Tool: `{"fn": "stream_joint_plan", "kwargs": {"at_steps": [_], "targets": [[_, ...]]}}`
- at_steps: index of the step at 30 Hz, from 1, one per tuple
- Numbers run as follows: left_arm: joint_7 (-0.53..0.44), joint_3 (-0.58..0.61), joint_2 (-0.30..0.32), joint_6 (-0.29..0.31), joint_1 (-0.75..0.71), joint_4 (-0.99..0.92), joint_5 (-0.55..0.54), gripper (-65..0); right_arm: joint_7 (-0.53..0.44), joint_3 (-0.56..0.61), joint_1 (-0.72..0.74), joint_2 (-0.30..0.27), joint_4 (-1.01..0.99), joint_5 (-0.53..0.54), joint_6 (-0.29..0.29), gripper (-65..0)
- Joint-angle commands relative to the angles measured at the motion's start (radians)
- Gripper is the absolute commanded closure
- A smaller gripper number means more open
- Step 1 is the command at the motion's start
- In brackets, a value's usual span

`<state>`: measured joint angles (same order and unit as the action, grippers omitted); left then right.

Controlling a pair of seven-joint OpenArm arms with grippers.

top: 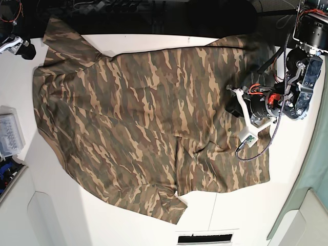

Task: Layout the t-shirt on the table in an organized manner, then fold the t-shirt properly
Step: 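Release the fabric and regrasp the shirt edge with the left gripper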

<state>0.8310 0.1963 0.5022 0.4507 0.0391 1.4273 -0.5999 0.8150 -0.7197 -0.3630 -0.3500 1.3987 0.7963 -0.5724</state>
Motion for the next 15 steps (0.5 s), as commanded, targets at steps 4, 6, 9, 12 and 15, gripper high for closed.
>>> {"fn": "stream_joint_plan", "kwargs": {"at_steps": [4,6,9,12,15], "targets": [[-0.012,-0.075,-0.013,0.004,-0.069,0.017,-0.009,-17.3,-0.060,0.037,0.009,-0.010,0.016,0.010,-0.008,-28.2],[-0.016,-0.088,-0.021,0.006,-0.099,0.016,-0.006,-17.3,-0.060,0.090,0.028,-0.010,0.016,-0.022,-0.007,-24.9],[-0.054,-0.087,-0.031,0.006,-0.130,0.016,0.040,-17.2,-0.060,0.191,0.058,-0.010,0.006,-0.071,-0.002,-19.3],[-0.088,-0.087,-0.053,0.006,-0.151,0.011,0.110,-17.2,-0.060,0.271,0.072,-0.010,0.006,-0.079,-0.001,-5.7],[-0.087,-0.087,-0.070,0.006,-0.153,-0.014,0.127,-17.3,-0.060,0.293,0.074,-0.010,0.025,-0.047,-0.001,0.0]]}}
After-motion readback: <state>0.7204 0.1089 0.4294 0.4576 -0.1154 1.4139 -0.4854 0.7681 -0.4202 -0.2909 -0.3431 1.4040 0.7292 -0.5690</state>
